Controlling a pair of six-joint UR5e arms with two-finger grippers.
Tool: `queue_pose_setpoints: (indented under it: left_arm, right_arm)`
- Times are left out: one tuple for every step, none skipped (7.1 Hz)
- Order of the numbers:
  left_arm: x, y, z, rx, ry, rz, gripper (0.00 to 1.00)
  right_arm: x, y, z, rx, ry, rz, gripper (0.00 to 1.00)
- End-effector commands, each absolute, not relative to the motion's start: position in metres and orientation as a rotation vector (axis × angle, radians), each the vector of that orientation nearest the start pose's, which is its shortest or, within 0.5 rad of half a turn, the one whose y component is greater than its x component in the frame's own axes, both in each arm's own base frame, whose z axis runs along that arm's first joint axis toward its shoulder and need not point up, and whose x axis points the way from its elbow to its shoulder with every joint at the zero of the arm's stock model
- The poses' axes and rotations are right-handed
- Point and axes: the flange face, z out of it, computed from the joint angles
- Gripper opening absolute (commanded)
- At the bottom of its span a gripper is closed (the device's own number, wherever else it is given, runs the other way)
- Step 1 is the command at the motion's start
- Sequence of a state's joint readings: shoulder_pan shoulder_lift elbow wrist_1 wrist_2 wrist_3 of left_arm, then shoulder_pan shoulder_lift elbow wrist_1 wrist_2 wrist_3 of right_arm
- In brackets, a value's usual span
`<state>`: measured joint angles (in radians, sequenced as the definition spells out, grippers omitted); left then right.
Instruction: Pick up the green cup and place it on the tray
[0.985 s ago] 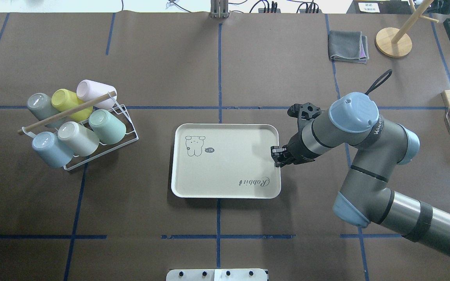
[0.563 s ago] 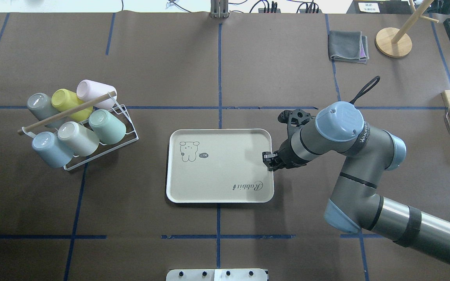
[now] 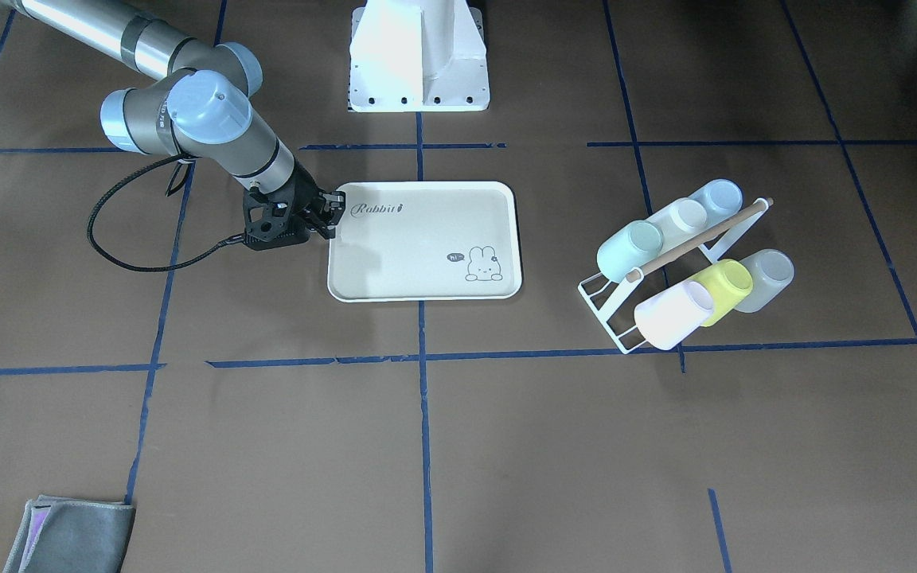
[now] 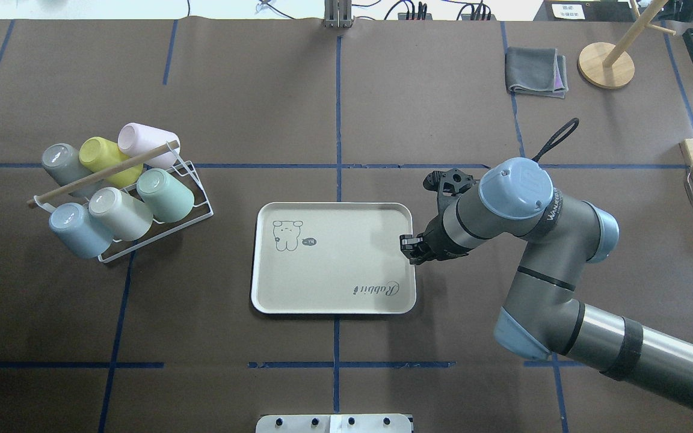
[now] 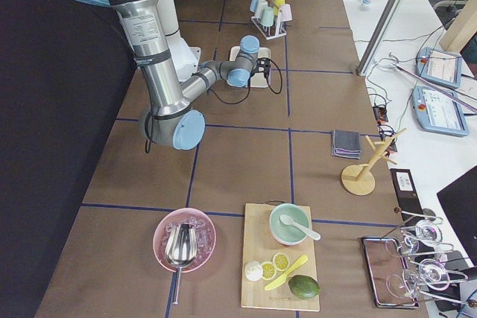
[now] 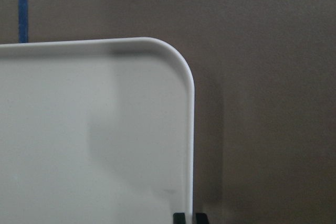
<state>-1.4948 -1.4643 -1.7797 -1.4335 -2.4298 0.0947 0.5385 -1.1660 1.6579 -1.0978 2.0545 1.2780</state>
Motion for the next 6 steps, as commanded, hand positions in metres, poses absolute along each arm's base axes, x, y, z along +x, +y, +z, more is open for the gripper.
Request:
queue_pose_setpoints:
  left_arm:
    - [-0.023, -0.449, 0.608, -0.008, 0.862, 0.154, 1.00]
    - [-0.022, -0.452, 0.597, 0.023, 0.863, 0.172, 1.00]
    - [-0.017, -0.452, 0.577, 0.051, 0.925, 0.183, 1.00]
    - [0.000, -0.452, 0.543, 0.097, 0.947, 0.246, 1.00]
    - [0.045, -0.445, 0.507, 0.111, 0.948, 0.372, 1.00]
    - [0.066, -0.453, 0.463, 0.181, 0.958, 0.454, 1.00]
  right_arm:
    - [-0.497, -0.407, 0.333, -0.020, -1.055, -0.006, 1.00]
    - [-0.473, -0.412, 0.337, -0.018, -1.060, 0.011, 1.00]
    - [-0.435, -0.419, 0.350, -0.040, -1.068, 0.030, 1.00]
    - [-0.391, -0.431, 0.368, -0.056, -1.072, 0.058, 1.00]
    - [-0.362, -0.441, 0.377, -0.048, -1.072, 0.080, 1.00]
    - [-0.344, -0.441, 0.393, -0.032, -1.059, 0.051, 1.00]
